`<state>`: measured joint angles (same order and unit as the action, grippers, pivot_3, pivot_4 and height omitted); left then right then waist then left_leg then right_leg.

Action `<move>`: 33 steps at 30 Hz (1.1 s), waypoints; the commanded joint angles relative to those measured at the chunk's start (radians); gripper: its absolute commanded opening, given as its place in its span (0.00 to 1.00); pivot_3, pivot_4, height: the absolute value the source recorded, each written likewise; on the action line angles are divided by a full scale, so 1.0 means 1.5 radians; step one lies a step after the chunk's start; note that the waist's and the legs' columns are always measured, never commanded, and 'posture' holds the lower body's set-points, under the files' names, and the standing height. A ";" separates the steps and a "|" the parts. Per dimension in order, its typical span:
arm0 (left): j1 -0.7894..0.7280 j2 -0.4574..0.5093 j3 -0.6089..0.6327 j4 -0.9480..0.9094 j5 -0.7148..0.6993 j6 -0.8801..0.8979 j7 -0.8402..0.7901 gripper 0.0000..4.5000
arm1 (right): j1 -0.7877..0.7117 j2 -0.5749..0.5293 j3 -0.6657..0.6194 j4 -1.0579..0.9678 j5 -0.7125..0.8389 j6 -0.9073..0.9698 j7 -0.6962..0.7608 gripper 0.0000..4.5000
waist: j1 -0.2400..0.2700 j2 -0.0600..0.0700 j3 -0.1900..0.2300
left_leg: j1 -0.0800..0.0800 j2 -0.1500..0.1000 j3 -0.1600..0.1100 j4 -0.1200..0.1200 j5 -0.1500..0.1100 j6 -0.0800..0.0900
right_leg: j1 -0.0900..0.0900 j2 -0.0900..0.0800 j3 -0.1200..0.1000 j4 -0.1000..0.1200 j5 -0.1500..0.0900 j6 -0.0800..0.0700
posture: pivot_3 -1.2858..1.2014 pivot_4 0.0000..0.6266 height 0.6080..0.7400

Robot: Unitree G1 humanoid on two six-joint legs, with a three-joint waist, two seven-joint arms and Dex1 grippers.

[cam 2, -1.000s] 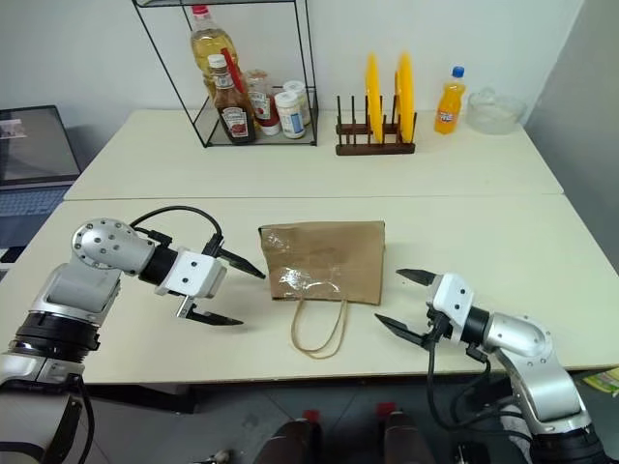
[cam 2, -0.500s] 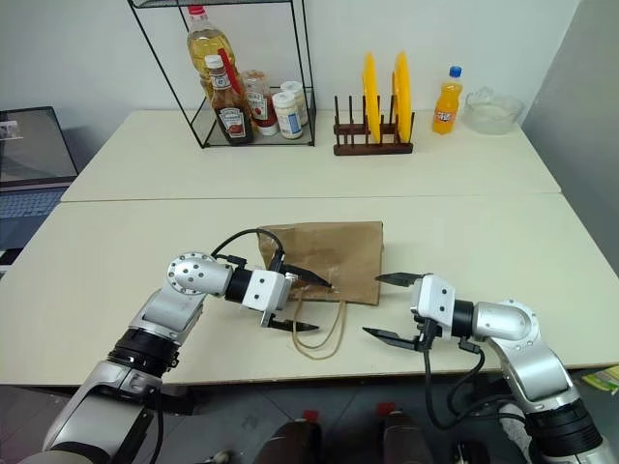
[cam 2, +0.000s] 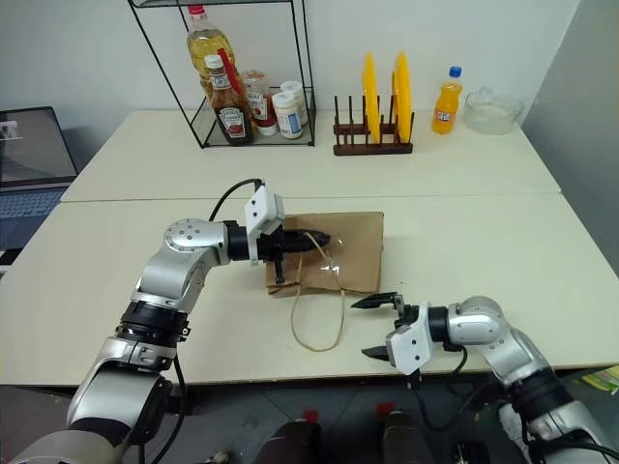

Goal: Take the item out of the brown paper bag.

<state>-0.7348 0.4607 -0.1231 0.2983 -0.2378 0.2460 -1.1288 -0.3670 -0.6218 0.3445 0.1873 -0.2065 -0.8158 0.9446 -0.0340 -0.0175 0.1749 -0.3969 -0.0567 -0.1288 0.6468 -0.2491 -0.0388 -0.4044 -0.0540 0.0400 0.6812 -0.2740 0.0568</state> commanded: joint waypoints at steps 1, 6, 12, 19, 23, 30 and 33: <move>-0.021 -0.004 0.024 -0.028 -0.019 0.035 0.028 0.00 | -0.046 0.023 0.015 0.063 -0.084 -0.106 -0.077 1.00 | -0.001 0.000 0.000 | 0.000 0.000 0.000 0.000 0.000 0.000 | 0.000 0.000 0.000 0.000 0.000 0.000 | 0.52 0.24 1.00; -0.023 -0.009 0.025 -0.040 -0.029 0.061 0.039 0.00 | -0.117 0.074 0.051 0.159 -0.206 -0.161 -0.179 1.00 | -0.003 0.000 0.000 | 0.000 0.000 0.000 0.000 0.001 -0.001 | 0.000 0.000 0.000 0.000 0.000 0.000 | 0.52 0.24 1.00; -0.030 -0.010 0.028 -0.041 -0.035 0.075 0.048 0.00 | -0.180 0.121 0.086 0.235 -0.249 -0.170 -0.255 1.00 | -0.009 0.000 0.000 | 0.001 0.000 0.000 -0.001 0.001 -0.002 | 0.000 0.001 0.001 0.000 0.000 0.000 | 0.52 0.24 1.00; -0.041 -0.011 0.037 -0.038 -0.045 0.098 0.061 0.00 | -0.182 0.126 0.115 0.222 -0.236 -0.173 -0.263 0.46 | -0.013 0.000 0.000 | 0.001 0.000 0.000 -0.001 0.001 -0.002 | 0.000 0.000 0.001 0.000 0.000 0.000 | 0.52 0.24 1.00; -0.055 -0.012 0.046 -0.030 -0.055 0.120 0.067 0.00 | -0.181 0.123 0.125 0.222 -0.229 -0.162 -0.254 0.15 | -0.013 0.000 0.000 | 0.001 0.000 -0.001 -0.001 0.001 -0.002 | 0.000 0.000 0.001 0.000 0.000 0.000 | 0.52 0.24 1.00; -0.132 -0.015 0.062 0.031 -0.055 0.142 0.083 0.00 | -0.173 0.069 0.189 0.242 -0.286 -0.088 -0.157 0.00 | -0.010 -0.002 -0.001 | 0.001 -0.001 -0.001 0.000 0.001 -0.002 | 0.001 0.000 0.000 0.000 0.000 0.000 | 0.52 0.24 1.00; -0.183 -0.020 0.063 0.079 -0.049 0.159 0.100 0.00 | -0.174 0.056 0.200 0.240 -0.292 -0.076 -0.149 0.00 | -0.002 -0.004 -0.003 | 0.001 -0.001 -0.002 0.000 0.001 -0.002 | 0.002 0.000 0.000 0.000 0.000 0.000 | 0.52 0.24 1.00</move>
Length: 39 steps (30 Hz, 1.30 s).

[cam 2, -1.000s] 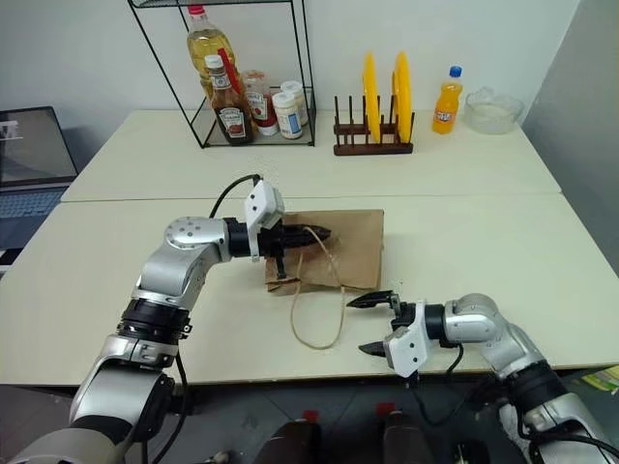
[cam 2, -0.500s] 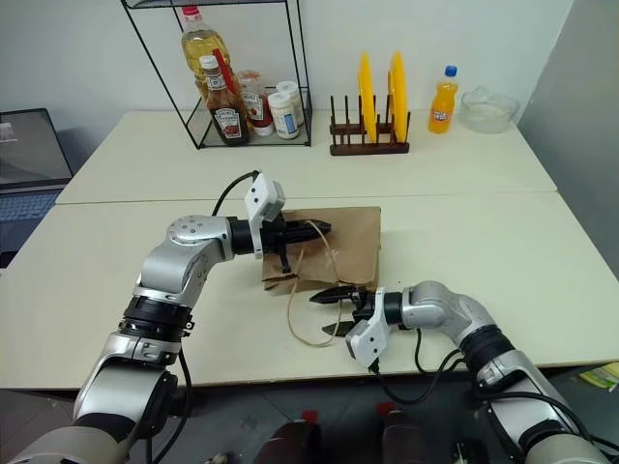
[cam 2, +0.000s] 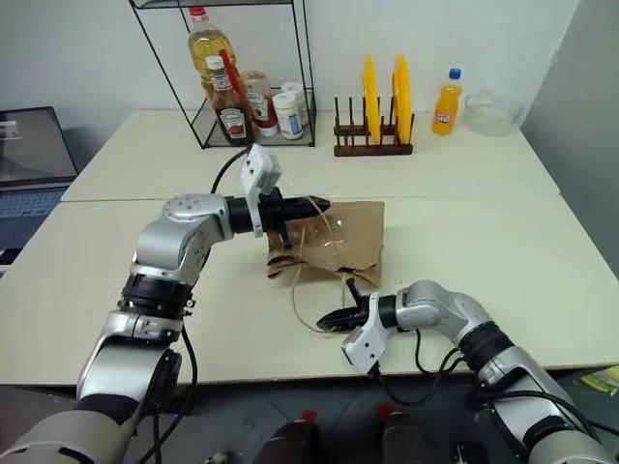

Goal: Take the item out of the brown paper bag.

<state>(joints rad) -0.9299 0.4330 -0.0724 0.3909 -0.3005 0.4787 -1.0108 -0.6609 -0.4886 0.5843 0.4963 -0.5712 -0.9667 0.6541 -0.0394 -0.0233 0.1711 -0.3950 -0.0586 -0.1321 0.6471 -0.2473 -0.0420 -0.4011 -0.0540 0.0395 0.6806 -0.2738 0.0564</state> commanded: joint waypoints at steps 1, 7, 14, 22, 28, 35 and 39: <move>-0.074 -0.005 0.031 0.042 -0.003 0.005 0.029 0.00 | 0.019 -0.035 0.041 0.037 -0.053 0.029 0.043 0.00 | 0.003 0.000 0.000 | 0.001 0.000 0.000 0.000 0.000 0.000 | 0.001 0.000 0.000 0.000 0.000 0.000 | 0.52 0.24 1.00; -0.151 -0.017 0.030 0.162 0.015 -0.013 0.054 0.00 | -0.001 -0.045 0.056 0.059 -0.072 0.030 0.024 0.00 | 0.004 0.000 0.000 | 0.009 -0.001 -0.001 -0.001 0.000 0.000 | 0.010 0.000 0.000 -0.003 0.000 0.000 | 0.52 0.24 1.00; -0.192 -0.031 0.023 0.239 0.040 -0.052 0.063 0.00 | -0.015 -0.052 0.071 0.072 -0.092 0.017 0.011 0.00 | 0.004 0.000 0.000 | 0.009 -0.001 -0.001 -0.001 0.000 0.000 | 0.009 0.000 0.000 -0.002 0.000 0.000 | 0.52 0.24 1.00; -0.287 -0.053 0.031 0.371 0.068 -0.072 0.082 0.00 | -0.033 -0.065 0.101 0.102 -0.143 -0.005 -0.013 0.00 | 0.004 -0.001 0.000 | 0.009 -0.001 -0.001 -0.001 0.000 0.000 | 0.009 0.000 0.000 -0.002 0.000 0.000 | 0.52 0.24 1.00; -0.327 -0.054 0.036 0.437 0.080 -0.091 0.089 0.00 | -0.051 -0.057 0.112 0.130 -0.164 -0.010 -0.037 0.00 | 0.004 -0.001 0.000 | 0.009 -0.002 -0.001 -0.001 0.000 0.000 | 0.009 0.000 0.000 -0.002 -0.001 0.001 | 0.52 0.24 1.00; -0.352 -0.058 0.049 0.467 0.084 -0.097 0.093 0.00 | -0.058 -0.058 0.126 0.150 -0.185 -0.016 -0.060 0.00 | 0.004 -0.001 0.000 | 0.009 -0.002 -0.001 -0.001 0.000 0.000 | 0.009 0.000 0.000 -0.002 -0.001 0.001 | 0.52 0.24 1.00; -0.361 -0.061 0.057 0.475 0.087 -0.102 0.100 0.00 | -0.056 -0.058 0.133 0.156 -0.192 -0.018 -0.066 0.00 | 0.002 -0.001 0.000 | 0.009 -0.001 -0.001 -0.001 0.000 0.000 | 0.009 0.000 0.000 -0.002 -0.001 0.001 | 0.52 0.24 1.00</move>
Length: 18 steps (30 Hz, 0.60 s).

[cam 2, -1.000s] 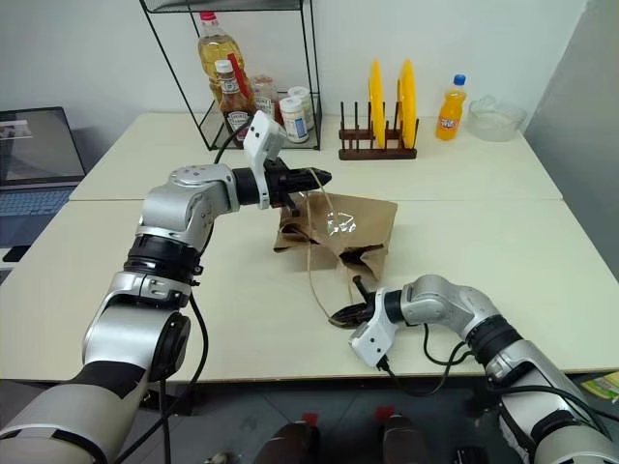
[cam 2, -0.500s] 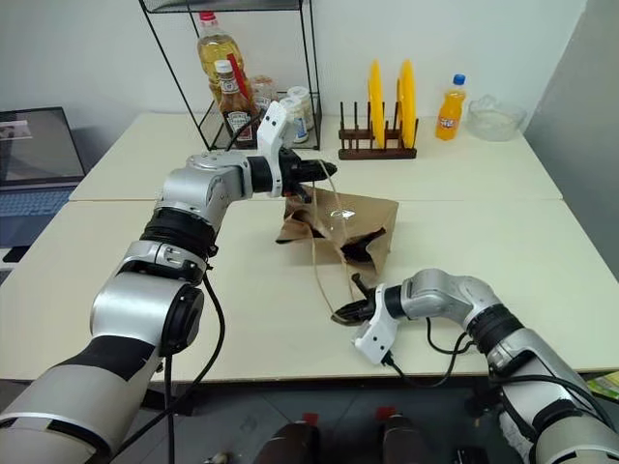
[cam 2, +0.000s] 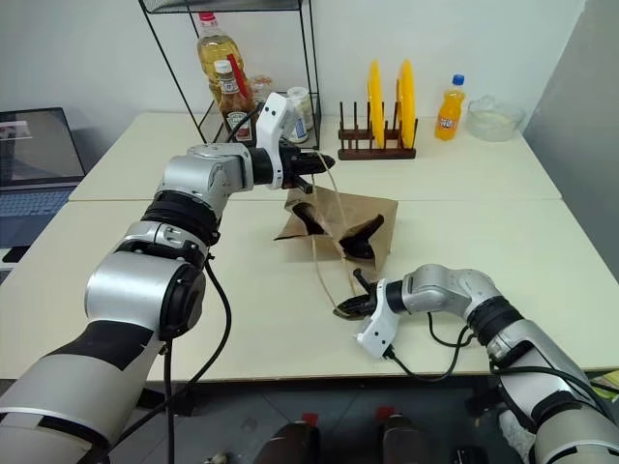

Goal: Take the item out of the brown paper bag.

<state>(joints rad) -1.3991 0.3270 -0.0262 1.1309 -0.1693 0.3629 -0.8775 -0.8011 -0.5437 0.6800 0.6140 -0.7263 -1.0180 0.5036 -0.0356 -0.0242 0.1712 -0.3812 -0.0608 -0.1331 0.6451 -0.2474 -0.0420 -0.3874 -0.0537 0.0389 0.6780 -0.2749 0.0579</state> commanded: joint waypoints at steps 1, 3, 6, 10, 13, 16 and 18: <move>-0.050 0.009 0.028 -0.016 0.000 -0.026 0.011 0.00 | 0.037 -0.021 0.071 0.079 -0.089 0.017 0.032 0.00 | 0.000 0.000 0.000 | 0.000 0.000 0.000 0.000 0.000 0.000 | 0.000 0.000 0.000 0.000 0.000 0.000 | 0.52 0.24 1.00; -0.054 0.007 0.032 -0.012 0.003 -0.029 0.012 0.00 | 0.036 -0.020 0.075 0.082 -0.090 0.016 0.029 0.00 | 0.000 0.000 -0.001 | 0.001 0.000 0.000 0.000 0.000 0.000 | 0.001 0.000 0.000 0.000 0.000 0.000 | 0.52 0.24 1.00; -0.054 0.006 0.036 -0.011 0.006 -0.030 0.010 0.00 | 0.035 -0.018 0.073 0.088 -0.080 0.016 0.027 0.00 | 0.000 0.000 -0.003 | 0.002 0.000 0.000 0.000 0.000 0.000 | 0.002 0.000 0.000 -0.001 0.000 0.001 | 0.52 0.24 1.00; -0.042 0.003 0.033 -0.027 0.007 -0.018 -0.008 0.00 | 0.048 -0.021 0.048 0.072 0.000 0.023 0.072 0.05 | 0.000 0.000 -0.003 | 0.002 0.000 0.000 0.000 0.000 0.000 | 0.002 0.000 0.000 -0.001 0.000 0.001 | 0.52 0.24 1.00; -0.023 0.003 0.028 -0.060 0.002 0.002 -0.041 0.00 | 0.092 -0.055 0.008 -0.027 0.169 0.065 0.177 0.20 | 0.001 0.000 -0.003 | 0.001 0.001 0.000 0.000 0.000 0.000 | 0.002 0.000 0.000 -0.001 -0.001 0.001 | 0.52 0.24 1.00; -0.007 0.004 0.022 -0.096 0.004 0.015 -0.061 0.00 | 0.144 -0.100 -0.026 -0.149 0.279 0.125 0.233 0.40 | 0.002 0.000 -0.002 | 0.000 0.000 0.000 0.000 0.000 0.000 | 0.002 -0.001 0.001 -0.002 -0.001 0.001 | 0.52 0.24 1.00; 0.007 0.005 0.022 -0.127 0.000 0.030 -0.071 0.00 | 0.195 -0.137 -0.058 -0.254 0.357 0.184 0.260 0.53 | 0.003 0.000 -0.002 | -0.002 0.000 -0.001 0.000 0.000 0.000 | 0.002 -0.001 0.001 -0.003 -0.001 0.001 | 0.52 0.24 1.00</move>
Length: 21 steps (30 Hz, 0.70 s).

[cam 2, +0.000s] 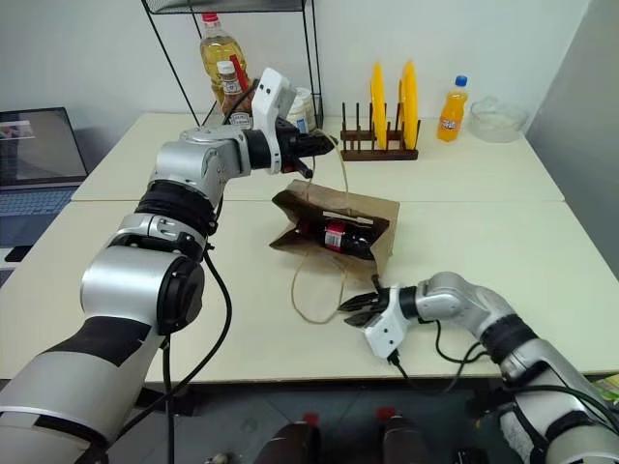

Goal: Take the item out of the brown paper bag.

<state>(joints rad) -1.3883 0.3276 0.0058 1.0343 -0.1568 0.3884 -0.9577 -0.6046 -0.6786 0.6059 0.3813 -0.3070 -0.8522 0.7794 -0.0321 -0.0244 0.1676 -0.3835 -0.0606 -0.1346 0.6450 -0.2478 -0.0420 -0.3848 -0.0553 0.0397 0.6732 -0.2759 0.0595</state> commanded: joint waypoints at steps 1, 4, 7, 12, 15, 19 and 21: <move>0.006 0.005 0.002 -0.077 -0.012 0.021 -0.022 0.00 | 0.090 -0.060 -0.026 -0.146 0.113 0.110 0.084 0.61 | 0.000 0.000 0.000 | -0.001 0.000 0.000 0.000 0.000 0.000 | 0.000 0.000 0.000 0.000 0.000 0.000 | 0.52 0.24 1.00; 0.023 0.008 0.006 -0.116 -0.017 0.044 -0.028 0.00 | 0.174 -0.107 -0.093 -0.287 0.222 0.230 0.093 0.85 | 0.000 -0.001 0.001 | -0.003 0.001 0.000 0.000 0.000 0.000 | -0.002 0.000 0.000 0.000 -0.001 0.001 | 0.52 0.24 1.00; 0.036 0.012 0.010 -0.142 -0.020 0.059 -0.032 0.00 | 0.232 -0.130 -0.159 -0.406 0.331 0.390 0.087 0.98 | -0.002 -0.001 0.002 | -0.005 0.001 0.000 0.000 0.000 0.000 | -0.003 0.000 0.000 0.000 -0.001 0.002 | 0.52 0.24 1.00; 0.038 0.016 0.010 -0.153 -0.025 0.069 -0.032 0.00 | 0.199 -0.042 -0.216 -0.530 0.522 0.715 0.000 0.89 | -0.007 -0.003 0.004 | -0.004 0.002 -0.001 0.000 -0.002 0.003 | -0.004 0.001 0.000 0.002 -0.001 0.002 | 0.52 0.24 1.00; 0.029 0.016 0.009 -0.146 -0.024 0.066 -0.034 0.00 | 0.132 0.065 -0.237 -0.542 0.661 0.861 -0.057 0.70 | -0.006 -0.003 0.004 | -0.004 0.002 -0.001 0.000 -0.002 0.002 | -0.004 0.001 -0.001 0.003 -0.001 0.001 | 0.52 0.24 1.00; 0.018 0.018 0.007 -0.131 -0.019 0.057 -0.033 0.00 | 0.067 0.188 -0.231 -0.504 0.723 0.939 -0.075 0.38 | -0.002 -0.003 0.004 | -0.005 0.001 -0.001 0.000 -0.002 0.002 | -0.006 0.000 -0.001 0.003 -0.001 0.001 | 0.52 0.24 1.00; 0.013 0.017 0.007 -0.127 -0.018 0.056 -0.032 0.00 | 0.052 0.235 -0.214 -0.472 0.710 0.943 -0.070 0.22 | 0.000 -0.003 0.004 | -0.008 0.001 -0.001 0.000 -0.001 0.002 | -0.009 0.000 0.000 0.003 -0.001 0.001 | 0.52 0.24 1.00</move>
<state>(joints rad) -1.3235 0.3483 0.0074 0.8562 -0.1783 0.4902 -1.0048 -0.5094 -0.3555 0.2761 -0.3506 0.7480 0.5528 0.6738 -0.0326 -0.0286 0.1738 -0.3989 -0.0594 -0.1359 0.6465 -0.2489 -0.0408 -0.4031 -0.0550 0.0393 0.6803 -0.2774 0.0610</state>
